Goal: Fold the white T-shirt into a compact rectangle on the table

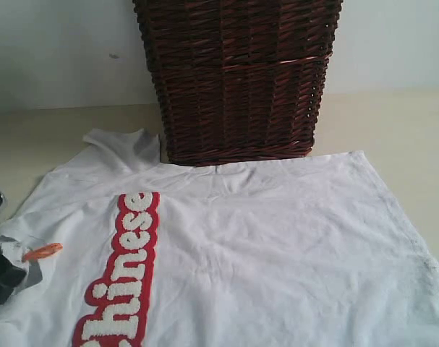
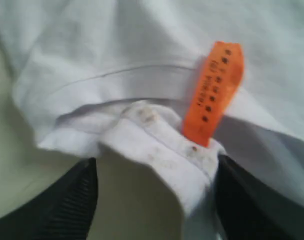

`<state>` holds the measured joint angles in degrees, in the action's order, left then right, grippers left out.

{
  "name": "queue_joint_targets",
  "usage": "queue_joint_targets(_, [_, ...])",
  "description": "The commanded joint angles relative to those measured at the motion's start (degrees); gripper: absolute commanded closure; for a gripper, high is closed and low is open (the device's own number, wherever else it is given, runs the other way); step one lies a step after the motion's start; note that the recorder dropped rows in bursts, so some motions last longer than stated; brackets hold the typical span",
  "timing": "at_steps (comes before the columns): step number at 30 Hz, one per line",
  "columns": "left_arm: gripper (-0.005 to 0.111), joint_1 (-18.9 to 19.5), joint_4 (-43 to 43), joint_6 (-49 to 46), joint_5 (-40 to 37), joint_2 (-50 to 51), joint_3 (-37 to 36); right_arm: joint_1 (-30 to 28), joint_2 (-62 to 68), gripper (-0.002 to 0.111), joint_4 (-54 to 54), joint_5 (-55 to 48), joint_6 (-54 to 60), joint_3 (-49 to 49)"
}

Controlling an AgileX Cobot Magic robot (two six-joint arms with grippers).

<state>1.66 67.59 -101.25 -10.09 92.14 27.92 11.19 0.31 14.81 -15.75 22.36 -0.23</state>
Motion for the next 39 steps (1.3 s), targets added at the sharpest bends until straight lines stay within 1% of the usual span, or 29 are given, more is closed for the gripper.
queue_joint_targets(1, [0.043, 1.9, 1.2, 6.9, 8.3, -1.5, 0.0, -0.3, -0.3, 0.072, 0.0, 0.6, 0.0, 0.2])
queue_joint_targets(3, [0.043, 3.8, 1.2, 7.4, 7.5, -2.2, 0.0, -0.3, -0.3, 0.072, 0.0, 0.6, 0.0, 0.2])
queue_joint_targets(5, [0.045, 6.1, 1.0, 7.4, 4.7, -3.3, 0.0, -0.3, -0.3, 0.072, 0.0, 0.6, 0.0, 0.2])
queue_joint_targets(7, [0.047, 8.4, -0.3, 7.3, -0.3, -4.3, 0.0, -0.3, -0.3, 0.072, 0.0, 0.6, 0.0, 0.2])
queue_joint_targets(11, [0.049, 11.4, -3.7, 7.3, -9.9, -6.2, 0.0, -0.3, -0.3, 0.072, 0.0, 0.6, 0.0, 0.2])
queue_joint_targets(15, [0.049, 13.0, -7.9, 7.4, -19.9, -8.2, 0.0, -0.3, -0.3, 0.072, 0.0, 0.6, 0.0, 0.2])
queue_joint_targets(17, [0.049, 13.2, -6.2, 8.8, -21.5, -9.2, 0.0, -0.3, -0.3, 0.072, 0.0, 0.6, 0.0, 0.2])
queue_joint_targets(19, [0.048, 13.2, -2.2, 8.7, -21.5, -9.6, 0.0, -0.3, -0.3, 0.072, 0.0, 0.6, 0.0, 0.2])
queue_joint_targets(21, [0.043, 13.2, 1.3, 6.2, -21.4, -9.6, 0.0, -0.3, -0.3, 0.072, 0.0, 0.6, 0.0, 0.2])
queue_joint_targets(22, [0.037, 13.2, 2.6, 3.4, -21.4, -9.4, 0.0, -0.3, -0.3, 0.072, 0.0, 0.6, 0.0, 0.2])
queue_joint_targets(24, [0.024, 13.2, 5.5, -4.4, -21.0, -8.7, 0.0, -0.3, -0.3, 0.072, 0.0, 0.6, 0.0, 0.2])
queue_joint_targets(25, [0.020, 13.2, 8.4, -13.0, -21.1, -8.2, 0.3, -0.3, -0.3, 0.072, 0.0, 0.6, 0.0, 0.2])
queue_joint_targets(26, [0.018, 13.2, 7.1, -19.1, -21.6, -7.7, 0.9, -0.3, -0.3, 0.072, 0.0, 0.6, 0.0, 0.2])
queue_joint_targets(27, [0.017, 12.6, -1.6, -18.9, -21.8, -7.3, 2.5, -0.3, -0.3, 0.072, 0.0, 0.6, 0.0, 0.2])
queue_joint_targets(29, [0.017, 11.2, -26.1, -18.9, -26.5, -6.1, 7.7, -0.3, -0.3, 0.072, 0.0, 0.6, 0.0, 0.2])
queue_joint_targets(31, [0.017, 10.4, -40.9, -17.2, -32.4, -4.7, 12.8, -0.3, -0.3, 0.072, 0.0, 0.6, 0.0, 0.2])
queue_joint_targets(34, [0.017, 10.4, -46.1, -13.6, -35.7, -1.6, 19.9, -0.3, -0.3, 0.072, 0.0, 0.6, 0.0, 0.2])
queue_joint_targets(36, [0.017, 10.4, -46.0, -11.5, -36.6, 0.8, 23.2, -0.3, -0.3, 0.072, 0.0, 0.6, 0.0, 0.2])
queue_joint_targets(39, [0.017, 10.4, -44.5, -7.9, -41.1, 4.7, 27.7, -0.3, -0.3, 0.072, 0.0, 0.6, 0.0, 0.2])
